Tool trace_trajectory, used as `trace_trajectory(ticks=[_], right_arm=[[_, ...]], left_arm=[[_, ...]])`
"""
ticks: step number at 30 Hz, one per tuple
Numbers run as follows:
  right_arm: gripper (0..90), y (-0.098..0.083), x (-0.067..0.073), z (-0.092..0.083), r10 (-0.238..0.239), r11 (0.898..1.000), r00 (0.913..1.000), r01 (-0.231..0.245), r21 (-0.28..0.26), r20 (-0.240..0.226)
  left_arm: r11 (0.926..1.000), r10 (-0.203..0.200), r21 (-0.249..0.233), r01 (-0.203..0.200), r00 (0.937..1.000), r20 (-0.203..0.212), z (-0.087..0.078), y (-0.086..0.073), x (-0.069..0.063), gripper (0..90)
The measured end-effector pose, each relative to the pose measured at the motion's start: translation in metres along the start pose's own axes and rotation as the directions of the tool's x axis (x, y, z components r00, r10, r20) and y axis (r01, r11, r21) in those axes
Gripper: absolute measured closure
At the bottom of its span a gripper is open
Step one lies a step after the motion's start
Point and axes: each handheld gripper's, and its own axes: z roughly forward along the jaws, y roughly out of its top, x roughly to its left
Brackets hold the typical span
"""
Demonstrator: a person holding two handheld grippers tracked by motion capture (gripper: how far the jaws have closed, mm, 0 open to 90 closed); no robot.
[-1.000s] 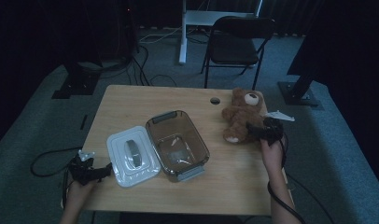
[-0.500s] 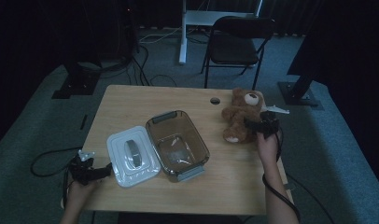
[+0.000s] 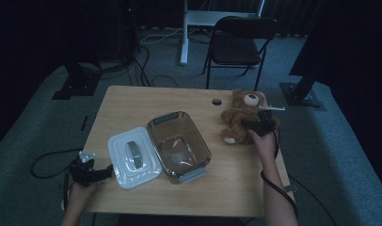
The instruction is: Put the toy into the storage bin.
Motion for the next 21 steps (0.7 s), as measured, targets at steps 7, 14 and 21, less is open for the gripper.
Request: trace_trajectory(ticks=[7, 14, 21], right_arm=[[10.2, -0.002, 0.001, 0.008, -0.029, 0.999, 0.9993, 0.029, 0.030, -0.025], [10.1, -0.001, 0.001, 0.011, -0.031, 0.998, 0.9981, 0.034, 0.061, -0.053], [21.0, 0.000, 0.009, 0.011, -0.084, 0.994, 0.9964, 0.084, 0.074, 0.003]], left_arm=[[1.0000, 0.000, 0.000, 0.000, 1.0000, 0.000, 0.000, 0.000, 0.000, 0.8], [1.0000, 0.000, 0.000, 0.000, 1.0000, 0.000, 0.000, 0.000, 0.000, 0.8], [1.0000, 0.000, 0.000, 0.000, 1.0000, 0.000, 0.000, 0.000, 0.000, 0.8]])
